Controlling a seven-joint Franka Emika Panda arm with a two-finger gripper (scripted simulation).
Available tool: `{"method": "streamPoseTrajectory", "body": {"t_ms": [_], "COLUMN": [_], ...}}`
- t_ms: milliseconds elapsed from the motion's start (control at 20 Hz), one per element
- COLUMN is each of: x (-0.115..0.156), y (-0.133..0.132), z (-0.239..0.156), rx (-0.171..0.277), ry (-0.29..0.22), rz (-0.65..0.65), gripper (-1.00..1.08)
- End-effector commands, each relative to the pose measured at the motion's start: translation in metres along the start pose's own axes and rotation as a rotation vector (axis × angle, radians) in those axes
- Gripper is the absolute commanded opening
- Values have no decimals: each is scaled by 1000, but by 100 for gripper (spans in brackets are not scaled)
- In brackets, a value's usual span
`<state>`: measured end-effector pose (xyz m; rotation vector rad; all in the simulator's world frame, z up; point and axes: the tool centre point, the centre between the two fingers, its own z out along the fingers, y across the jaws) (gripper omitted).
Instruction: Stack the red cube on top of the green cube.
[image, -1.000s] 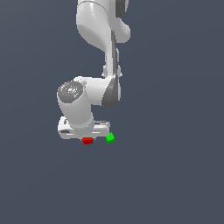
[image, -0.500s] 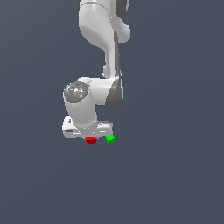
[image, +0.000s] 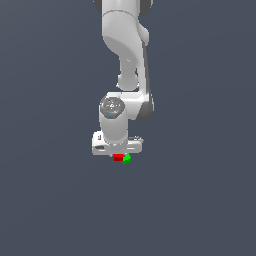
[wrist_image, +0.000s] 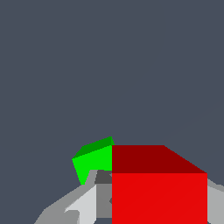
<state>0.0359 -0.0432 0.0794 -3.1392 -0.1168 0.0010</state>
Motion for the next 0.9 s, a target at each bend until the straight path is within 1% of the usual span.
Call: {"method": "streamPoseTrajectory", "body": {"t_ms": [0, 200, 350, 400, 850], "x": [-5, -11, -12, -12, -12], "y": [-14, -29, -33, -33, -33], "z": [8, 16, 18, 18, 18], "rx": [0, 0, 0, 0, 0], "ry": [1, 1, 1, 1, 1], "rz": [0, 0, 0, 0, 0], "gripper": [-100, -100, -100, 100, 100]}}
